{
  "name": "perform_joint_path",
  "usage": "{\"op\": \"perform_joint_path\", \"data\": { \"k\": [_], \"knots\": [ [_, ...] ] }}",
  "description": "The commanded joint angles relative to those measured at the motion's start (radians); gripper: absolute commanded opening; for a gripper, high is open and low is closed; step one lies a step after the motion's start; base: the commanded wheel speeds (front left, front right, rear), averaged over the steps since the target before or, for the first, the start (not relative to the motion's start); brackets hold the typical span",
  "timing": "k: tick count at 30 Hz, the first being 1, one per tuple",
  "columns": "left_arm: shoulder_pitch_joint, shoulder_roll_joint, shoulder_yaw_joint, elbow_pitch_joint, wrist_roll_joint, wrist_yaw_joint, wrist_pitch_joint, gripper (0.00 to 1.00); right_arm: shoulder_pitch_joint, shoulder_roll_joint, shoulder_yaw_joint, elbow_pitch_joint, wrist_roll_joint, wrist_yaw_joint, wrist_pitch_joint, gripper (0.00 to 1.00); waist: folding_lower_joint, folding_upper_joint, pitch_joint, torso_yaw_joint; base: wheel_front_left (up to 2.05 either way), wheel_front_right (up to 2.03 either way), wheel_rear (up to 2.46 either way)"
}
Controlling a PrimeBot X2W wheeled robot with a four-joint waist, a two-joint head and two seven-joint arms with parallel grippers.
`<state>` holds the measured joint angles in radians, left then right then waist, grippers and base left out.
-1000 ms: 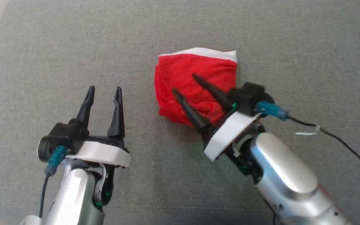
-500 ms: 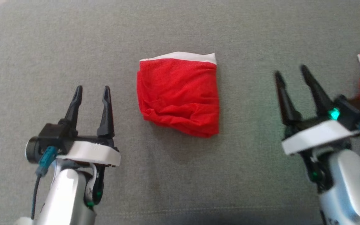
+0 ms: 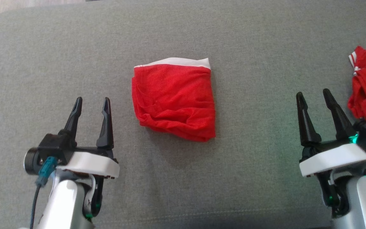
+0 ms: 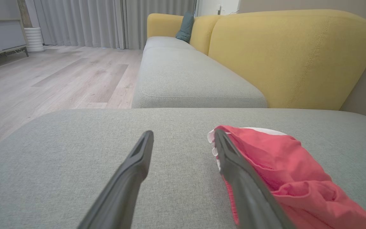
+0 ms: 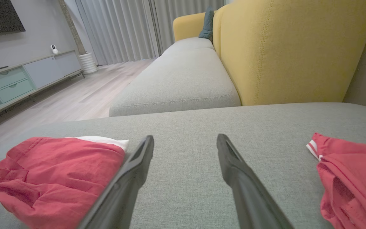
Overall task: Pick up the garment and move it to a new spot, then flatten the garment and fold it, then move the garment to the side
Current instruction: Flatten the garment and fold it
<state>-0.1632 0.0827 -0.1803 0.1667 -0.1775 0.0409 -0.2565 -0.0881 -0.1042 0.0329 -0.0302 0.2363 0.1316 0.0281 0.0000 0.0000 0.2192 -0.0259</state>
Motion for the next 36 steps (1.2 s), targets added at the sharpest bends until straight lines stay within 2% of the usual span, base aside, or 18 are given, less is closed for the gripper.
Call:
{"op": "perform_joint_path", "data": {
  "k": [1, 16, 17, 18, 19, 22, 28, 29, 36],
  "knots": [
    [-0.014, 0.018, 0.033, -0.031, 0.004, 0.006, -0.005, 1.0, -0.007, 0.002, 0.018, -0.042, -0.005, -0.001, 0.004, 1.0, 0.0, 0.0, -0.001, 0.002, 0.0, 0.0, 0.0],
    [-0.017, 0.022, 0.02, -0.034, -0.005, 0.014, -0.004, 1.0, -0.007, 0.002, 0.024, -0.037, -0.005, -0.001, 0.02, 1.0, 0.0, 0.0, 0.006, 0.012, 0.0, 0.0, 0.0],
    [-0.02, 0.022, 0.018, -0.035, -0.004, 0.014, -0.004, 1.0, -0.012, 0.001, 0.03, -0.03, -0.003, -0.001, 0.024, 0.85, 0.0, 0.0, 0.009, 0.015, 0.0, 0.0, 0.0],
    [-0.025, 0.022, 0.016, -0.036, -0.004, 0.014, -0.004, 1.0, -0.022, -0.003, 0.04, -0.02, -0.002, -0.001, 0.029, 0.38, 0.0, 0.0, 0.015, 0.019, 0.0, 0.0, 0.0],
    [-0.031, 0.023, 0.013, -0.037, -0.004, 0.013, -0.003, 1.0, -0.037, -0.006, 0.055, -0.008, 0.001, -0.001, 0.031, 0.0, 0.0, 0.0, 0.021, 0.023, 0.0, 0.0, 0.0],
    [-0.052, 0.023, 0.006, -0.04, -0.001, 0.01, -0.003, 1.0, -0.104, -0.012, 0.133, 0.048, 0.012, -0.001, 0.035, 0.0, 0.0, 0.0, 0.043, 0.036, 0.0, 0.0, 0.0],
    [-0.091, 0.017, -0.014, -0.037, 0.001, 0.003, -0.003, 1.0, -0.278, 0.003, 0.391, 0.213, 0.069, -0.001, 0.013, 0.0, 0.0, 0.0, 0.078, 0.077, 0.0, 0.0, 0.0],
    [-0.091, 0.017, -0.014, -0.037, 0.001, 0.003, -0.003, 1.0, -0.278, 0.003, 0.391, 0.213, 0.069, -0.001, 0.013, 0.0, 0.0, 0.0, 0.078, 0.077, 0.0, 0.0, 0.0],
    [-0.115, 0.004, -0.03, -0.025, -0.003, 0.003, -0.005, 1.0, -0.439, 0.027, 0.604, 0.425, 0.168, -0.001, -0.017, 0.0, 0.0, 0.0, 0.098, 0.119, 0.0, 0.0, 0.0]
  ]
}}
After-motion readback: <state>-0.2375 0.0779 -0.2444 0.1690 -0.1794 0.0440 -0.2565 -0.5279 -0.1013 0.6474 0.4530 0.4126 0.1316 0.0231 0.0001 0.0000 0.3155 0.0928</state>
